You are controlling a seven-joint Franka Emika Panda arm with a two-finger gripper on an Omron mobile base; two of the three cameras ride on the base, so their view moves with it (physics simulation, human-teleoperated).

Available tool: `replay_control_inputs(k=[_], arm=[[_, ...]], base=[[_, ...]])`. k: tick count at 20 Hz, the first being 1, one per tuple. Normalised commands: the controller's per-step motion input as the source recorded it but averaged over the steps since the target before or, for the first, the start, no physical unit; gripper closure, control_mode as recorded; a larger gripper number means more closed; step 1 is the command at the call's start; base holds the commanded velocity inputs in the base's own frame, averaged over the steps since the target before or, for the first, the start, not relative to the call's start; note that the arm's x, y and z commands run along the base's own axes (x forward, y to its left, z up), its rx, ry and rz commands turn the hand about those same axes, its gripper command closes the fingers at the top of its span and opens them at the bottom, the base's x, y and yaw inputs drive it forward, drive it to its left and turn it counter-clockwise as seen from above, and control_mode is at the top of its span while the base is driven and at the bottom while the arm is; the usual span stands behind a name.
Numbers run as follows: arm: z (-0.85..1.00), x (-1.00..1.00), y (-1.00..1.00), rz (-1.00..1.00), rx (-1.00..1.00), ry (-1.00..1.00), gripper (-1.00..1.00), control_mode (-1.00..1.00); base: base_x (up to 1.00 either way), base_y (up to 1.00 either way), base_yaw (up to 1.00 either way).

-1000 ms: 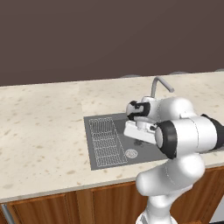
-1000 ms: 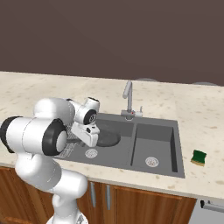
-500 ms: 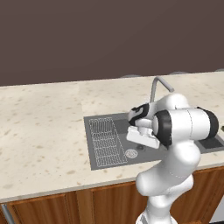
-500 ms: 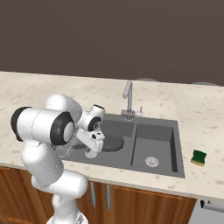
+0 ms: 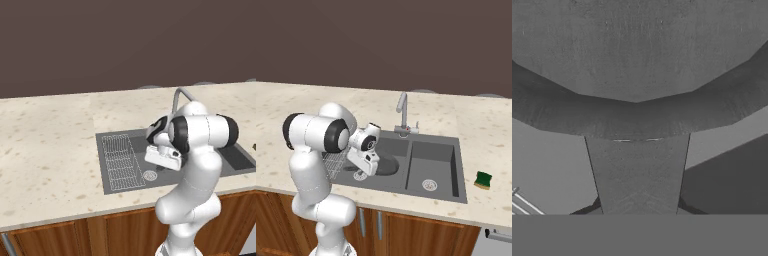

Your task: Pick the pan and sponge and place them into the sink. Then turn on the water.

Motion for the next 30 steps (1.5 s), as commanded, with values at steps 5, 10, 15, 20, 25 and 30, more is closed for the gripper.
replay_control_inputs(k=[5, 10, 15, 20, 25, 30], arm=[[-0.16, 0.29, -0.10, 0.00, 0.06, 0.07, 1.00, -1.00], [-0.24, 0.28, -0.10, 0.00, 0.05, 0.07, 1.00, -1.00], [-0.40, 0.22, -0.04, 0.00, 0.03, 0.04, 1.00, -1.00], [-0.45, 0.07, -0.32, 0.01, 0.01, -0.04, 1.00, -1.00], [-0.50, 0.04, -0.32, 0.04, 0.00, -0.06, 1.00, -1.00], [-0.39, 0.17, -0.33, 0.05, 0.01, -0.03, 1.00, -1.00]], base=[[0.00, 0.00, 0.00], [0.00, 0.00, 0.00], [0.00, 0.00, 0.00], [0.00, 0.00, 0.00], [0.00, 0.00, 0.00], [0.00, 0.00, 0.00]])
